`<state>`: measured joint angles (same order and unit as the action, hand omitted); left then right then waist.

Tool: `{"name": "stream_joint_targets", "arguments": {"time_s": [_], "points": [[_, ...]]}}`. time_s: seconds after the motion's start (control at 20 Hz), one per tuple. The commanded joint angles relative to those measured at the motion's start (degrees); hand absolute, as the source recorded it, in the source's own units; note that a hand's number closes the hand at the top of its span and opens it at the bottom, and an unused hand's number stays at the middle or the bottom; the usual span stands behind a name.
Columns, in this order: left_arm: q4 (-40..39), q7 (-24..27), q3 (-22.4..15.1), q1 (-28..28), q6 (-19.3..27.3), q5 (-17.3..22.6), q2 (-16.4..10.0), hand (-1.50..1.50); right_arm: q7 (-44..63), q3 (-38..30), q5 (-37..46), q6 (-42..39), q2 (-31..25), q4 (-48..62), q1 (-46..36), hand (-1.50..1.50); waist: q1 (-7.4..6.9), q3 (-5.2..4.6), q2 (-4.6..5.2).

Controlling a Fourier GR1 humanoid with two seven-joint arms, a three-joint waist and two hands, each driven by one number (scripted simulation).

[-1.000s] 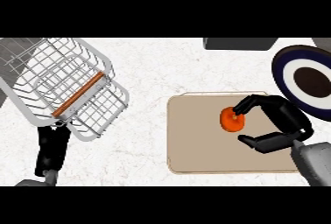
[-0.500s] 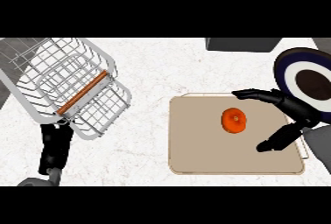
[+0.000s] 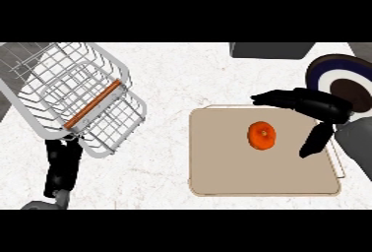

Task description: Pick the squash from the tray and place it in the plate

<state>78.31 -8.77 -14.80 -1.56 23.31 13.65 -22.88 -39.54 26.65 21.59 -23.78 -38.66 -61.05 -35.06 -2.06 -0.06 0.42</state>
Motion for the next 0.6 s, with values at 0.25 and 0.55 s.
{"name": "stream_joint_targets", "arguments": {"time_s": [0.25, 0.55], "points": [[1.8, 0.0, -0.9, -4.2, -1.5, -1.1, 2.4, 0.0, 2.5, 6.8, 9.7, -4.3, 3.5, 6.3, -6.0, -1.5, 1.26, 0.05, -0.19], [2.5, -1.4, -1.2, -3.4, -1.4, -2.1, 3.1, 0.0, 1.4, 6.7, 12.2, -2.5, 7.0, 10.9, -7.4, -1.5, 1.31, 0.08, -0.17]]}}
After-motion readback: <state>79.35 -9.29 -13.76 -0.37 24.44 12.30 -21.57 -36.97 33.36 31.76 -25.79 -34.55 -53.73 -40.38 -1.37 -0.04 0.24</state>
